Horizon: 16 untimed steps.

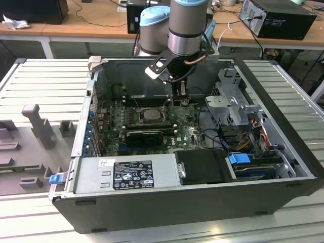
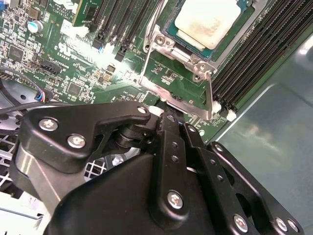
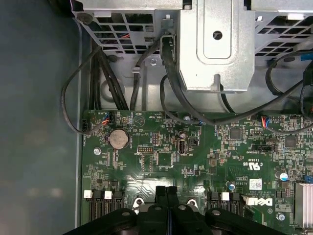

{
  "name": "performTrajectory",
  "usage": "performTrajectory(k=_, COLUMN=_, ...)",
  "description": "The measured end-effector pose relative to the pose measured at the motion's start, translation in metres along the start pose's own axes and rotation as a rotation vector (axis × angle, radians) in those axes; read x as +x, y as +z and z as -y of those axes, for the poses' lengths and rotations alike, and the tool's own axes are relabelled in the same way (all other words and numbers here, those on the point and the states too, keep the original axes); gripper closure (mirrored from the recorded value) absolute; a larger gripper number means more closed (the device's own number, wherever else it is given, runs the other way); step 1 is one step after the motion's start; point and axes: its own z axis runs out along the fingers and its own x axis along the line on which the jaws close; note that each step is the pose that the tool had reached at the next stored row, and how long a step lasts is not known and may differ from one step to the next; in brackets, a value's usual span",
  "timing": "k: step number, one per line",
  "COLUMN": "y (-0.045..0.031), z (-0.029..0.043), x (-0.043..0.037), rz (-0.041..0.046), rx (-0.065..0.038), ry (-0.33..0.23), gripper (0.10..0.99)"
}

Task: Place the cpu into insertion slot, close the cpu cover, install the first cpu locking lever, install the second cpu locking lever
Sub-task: 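Close the cpu cover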

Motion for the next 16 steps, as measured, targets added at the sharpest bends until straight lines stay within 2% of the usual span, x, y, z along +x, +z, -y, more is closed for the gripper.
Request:
performTrajectory(k=11, y=-0.0003, z=0.0069, x=0.0001, rz=0.0000, rx=0.000, ry=0.000, gripper=0.980)
performTrajectory(k=16, y=-0.0006, z=0.0179, x=0.0002, rz=-0.0001, rx=0.000, ry=0.000, gripper=0.980)
